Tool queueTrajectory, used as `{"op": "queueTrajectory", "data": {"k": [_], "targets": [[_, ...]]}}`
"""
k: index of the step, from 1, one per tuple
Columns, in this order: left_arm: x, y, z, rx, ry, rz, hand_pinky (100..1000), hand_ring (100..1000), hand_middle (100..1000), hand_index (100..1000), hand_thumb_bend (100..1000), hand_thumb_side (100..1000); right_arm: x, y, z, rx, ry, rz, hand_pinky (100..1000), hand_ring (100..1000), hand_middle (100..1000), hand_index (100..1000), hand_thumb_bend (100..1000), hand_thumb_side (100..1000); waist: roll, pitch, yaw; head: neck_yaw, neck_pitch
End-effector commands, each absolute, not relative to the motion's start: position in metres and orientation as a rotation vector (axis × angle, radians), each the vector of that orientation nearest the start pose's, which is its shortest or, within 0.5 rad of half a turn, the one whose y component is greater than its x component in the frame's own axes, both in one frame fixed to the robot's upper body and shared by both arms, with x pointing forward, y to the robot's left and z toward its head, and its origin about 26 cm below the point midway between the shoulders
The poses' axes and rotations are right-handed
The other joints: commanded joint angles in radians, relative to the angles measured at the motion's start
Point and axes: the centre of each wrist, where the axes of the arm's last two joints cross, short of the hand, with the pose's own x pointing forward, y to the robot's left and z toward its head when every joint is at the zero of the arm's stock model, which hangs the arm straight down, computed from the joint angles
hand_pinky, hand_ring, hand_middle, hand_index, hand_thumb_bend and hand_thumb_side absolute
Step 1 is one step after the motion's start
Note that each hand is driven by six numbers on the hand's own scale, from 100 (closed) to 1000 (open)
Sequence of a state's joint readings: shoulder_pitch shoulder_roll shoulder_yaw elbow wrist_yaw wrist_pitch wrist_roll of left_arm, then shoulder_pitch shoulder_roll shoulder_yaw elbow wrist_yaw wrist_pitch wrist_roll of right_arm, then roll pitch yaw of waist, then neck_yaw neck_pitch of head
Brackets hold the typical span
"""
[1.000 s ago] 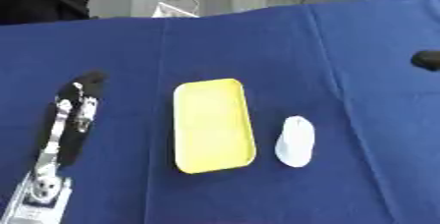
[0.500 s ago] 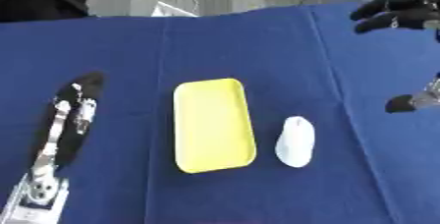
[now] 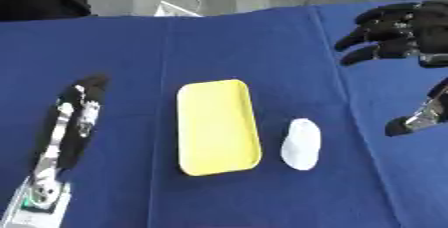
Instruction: Pick up objects on the table and place them in the box.
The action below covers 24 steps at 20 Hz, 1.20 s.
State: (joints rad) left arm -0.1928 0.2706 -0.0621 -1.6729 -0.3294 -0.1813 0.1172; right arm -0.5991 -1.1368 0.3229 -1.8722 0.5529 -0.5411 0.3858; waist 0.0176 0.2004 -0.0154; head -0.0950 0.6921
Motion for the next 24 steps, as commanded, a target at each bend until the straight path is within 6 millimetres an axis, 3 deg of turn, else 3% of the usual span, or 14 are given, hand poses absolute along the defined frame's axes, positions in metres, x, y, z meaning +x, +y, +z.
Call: {"op": "queueTrajectory", "data": {"k": [1,9,17,24], "targets": [[0.320,0.271,0.090,0.481,-2.054,-0.517,789,789,803,895,100,1000,0.313,-0.305,0.314,1.014,1.712,-2.505,957,854,890,900,657,569,-0.004,-0.012,0.001,-0.008,-0.001],[0.320,0.271,0.090,0.480,-2.054,-0.526,789,790,803,895,100,1000,0.319,-0.299,0.313,0.971,1.605,-2.516,952,861,888,897,650,556,-0.008,-0.009,0.000,-0.006,-0.002],[0.321,0.270,0.093,0.477,-2.062,-0.543,790,791,804,895,100,1000,0.358,-0.285,0.302,0.863,1.397,-2.578,945,872,891,899,646,550,-0.019,0.000,0.006,-0.010,-0.014],[0.321,0.269,0.094,0.473,-2.068,-0.551,790,791,805,895,100,1000,0.376,-0.284,0.295,0.835,1.371,-2.575,943,872,890,899,645,545,-0.023,0.009,0.015,-0.005,-0.016]]}}
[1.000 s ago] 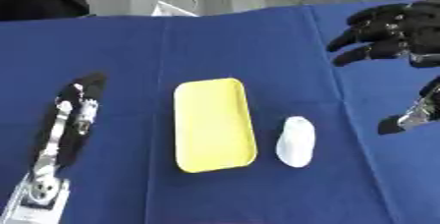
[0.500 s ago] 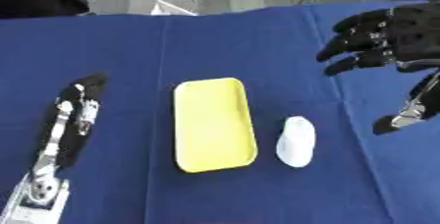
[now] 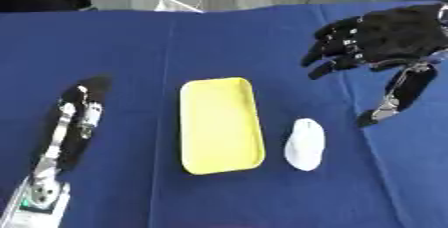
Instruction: Pick up objects on the table and place them in the box.
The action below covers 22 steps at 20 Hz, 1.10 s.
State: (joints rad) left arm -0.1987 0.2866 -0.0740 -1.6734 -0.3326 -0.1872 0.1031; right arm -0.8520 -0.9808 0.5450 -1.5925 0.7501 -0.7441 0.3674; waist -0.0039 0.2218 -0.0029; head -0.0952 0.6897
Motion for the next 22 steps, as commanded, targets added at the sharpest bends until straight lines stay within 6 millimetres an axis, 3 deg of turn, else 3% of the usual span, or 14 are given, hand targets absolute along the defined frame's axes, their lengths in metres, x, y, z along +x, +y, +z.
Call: {"op": "queueTrajectory", "data": {"k": [1,16,22], "targets": [[0.322,0.269,0.094,0.472,-2.068,-0.552,790,791,806,895,100,1000,0.377,-0.285,0.295,0.837,1.369,-2.574,943,872,890,899,645,545,-0.002,-0.012,0.003,-0.005,-0.013],[0.322,0.268,0.094,0.466,-2.070,-0.558,792,793,808,896,100,1000,0.384,-0.286,0.289,0.846,1.323,-2.559,943,871,883,893,642,537,-0.002,-0.009,0.005,-0.007,-0.014],[0.322,0.266,0.095,0.458,-2.076,-0.558,793,794,809,896,100,1000,0.394,-0.281,0.272,0.807,1.286,-2.585,941,871,882,897,640,537,0.004,-0.005,0.009,-0.010,-0.017]]}}
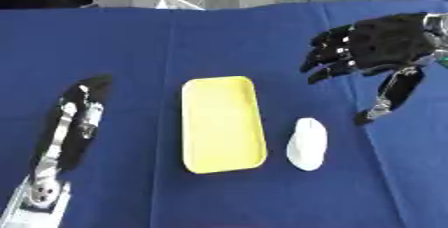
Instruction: Pick up objects on the table and place them in the box.
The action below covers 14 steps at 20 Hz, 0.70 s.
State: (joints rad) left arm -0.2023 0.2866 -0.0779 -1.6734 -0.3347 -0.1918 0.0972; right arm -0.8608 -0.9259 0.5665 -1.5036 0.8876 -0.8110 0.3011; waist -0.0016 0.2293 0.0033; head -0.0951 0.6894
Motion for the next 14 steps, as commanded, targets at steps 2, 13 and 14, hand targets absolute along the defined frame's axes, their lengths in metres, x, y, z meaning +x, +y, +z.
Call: {"op": "queueTrajectory", "data": {"k": [2,13,14], "targets": [[0.322,0.265,0.095,0.455,-2.079,-0.556,793,794,809,896,100,1000,0.398,-0.279,0.264,0.784,1.278,-2.599,940,869,882,898,640,537,0.005,-0.011,0.004,-0.011,-0.018],[0.323,0.264,0.097,0.451,-2.085,-0.556,794,796,810,896,100,1000,0.405,-0.282,0.248,0.754,1.287,-2.623,940,869,881,901,645,516,0.010,-0.007,0.005,-0.010,-0.017],[0.323,0.264,0.096,0.450,-2.084,-0.556,794,796,810,896,100,1000,0.405,-0.283,0.247,0.755,1.286,-2.626,940,869,882,901,647,514,0.010,-0.007,0.005,-0.010,-0.017]]}}
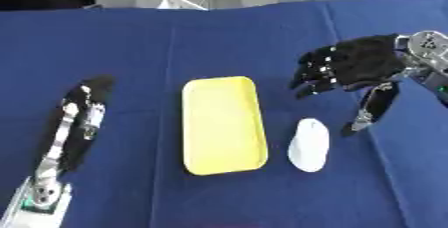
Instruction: Pick up objects on the table and place them in the box.
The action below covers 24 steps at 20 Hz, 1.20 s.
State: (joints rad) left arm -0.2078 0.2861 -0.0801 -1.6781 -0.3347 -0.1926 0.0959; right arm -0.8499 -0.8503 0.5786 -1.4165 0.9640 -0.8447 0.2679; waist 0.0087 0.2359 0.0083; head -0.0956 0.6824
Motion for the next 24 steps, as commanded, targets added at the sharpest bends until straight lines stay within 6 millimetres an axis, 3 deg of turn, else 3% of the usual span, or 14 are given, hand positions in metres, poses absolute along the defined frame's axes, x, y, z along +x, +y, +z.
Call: {"op": "queueTrajectory", "data": {"k": [1,12,24], "targets": [[0.323,0.264,0.097,0.450,-2.085,-0.556,794,796,810,896,100,1000,0.406,-0.283,0.247,0.758,1.287,-2.630,941,870,881,902,650,507,0.000,-0.014,-0.001,-0.009,-0.009],[0.323,0.264,0.097,0.449,-2.086,-0.557,795,798,811,896,100,1000,0.407,-0.279,0.240,0.753,1.280,-2.647,943,871,882,904,676,493,0.000,-0.013,0.001,-0.007,-0.009],[0.323,0.263,0.097,0.444,-2.087,-0.561,796,799,813,897,100,1000,0.395,-0.256,0.238,0.659,1.300,-2.557,940,868,878,903,645,485,0.000,-0.013,0.002,-0.007,-0.009]]}}
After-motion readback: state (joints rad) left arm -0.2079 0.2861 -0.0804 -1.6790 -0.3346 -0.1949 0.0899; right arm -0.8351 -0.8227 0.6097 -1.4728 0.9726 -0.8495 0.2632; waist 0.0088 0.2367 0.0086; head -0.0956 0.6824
